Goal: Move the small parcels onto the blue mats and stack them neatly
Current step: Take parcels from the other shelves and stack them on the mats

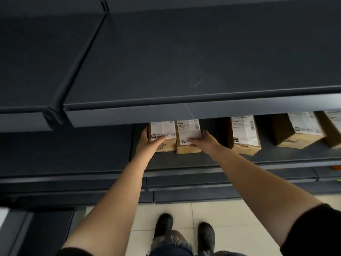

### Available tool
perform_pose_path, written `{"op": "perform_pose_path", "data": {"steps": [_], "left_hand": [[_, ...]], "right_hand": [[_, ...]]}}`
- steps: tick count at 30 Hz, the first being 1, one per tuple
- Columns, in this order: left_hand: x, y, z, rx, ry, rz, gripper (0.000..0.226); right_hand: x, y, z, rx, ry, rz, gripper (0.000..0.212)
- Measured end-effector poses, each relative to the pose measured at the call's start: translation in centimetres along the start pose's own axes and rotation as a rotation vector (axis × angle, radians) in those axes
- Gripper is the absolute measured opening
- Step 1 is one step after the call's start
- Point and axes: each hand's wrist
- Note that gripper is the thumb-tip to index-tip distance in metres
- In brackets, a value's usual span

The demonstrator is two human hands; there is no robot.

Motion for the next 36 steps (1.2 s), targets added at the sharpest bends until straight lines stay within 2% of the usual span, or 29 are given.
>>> {"op": "perform_pose_path", "data": {"steps": [4, 11, 18, 26, 33, 36], "left_hand": [[-0.4, 0.9, 0.4, 0.034, 0.079, -0.046, 0.081], [-1.2, 3.9, 0.7, 0.121, 0.214, -0.042, 0.067], [-1.1, 8.3, 0.0, 0.262, 0.337, -0.020, 0.062], [-1.6, 14.7, -3.0, 0.468, 0.385, 0.050, 0.041], [-1.6, 20.2, -7.6, 0.757, 0.386, 0.072, 0.057], [-1.6, 22.6, -10.1, 0.859, 0.385, 0.079, 0.050]], "right_hand": [[0.6, -0.4, -0.1, -0.094, -0.158, -0.014, 0.058], [1.9, 0.1, 0.1, -0.180, -0.319, -0.041, 0.058], [2.8, 2.2, 1.3, -0.229, -0.338, -0.108, 0.054], [1.6, 6.2, 4.3, -0.394, -0.240, -0.253, 0.036], [-1.1, 11.1, 8.5, -0.580, -0.144, -0.388, 0.044], [-2.1, 13.6, 10.9, -0.650, -0.104, -0.433, 0.044]]}}
Point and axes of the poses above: each hand's wrist, its own y-axis away from the middle knuckle, its own z-axis out of the palm, x = y × z, and after that the axes turned 14 degrees about z, right-handed
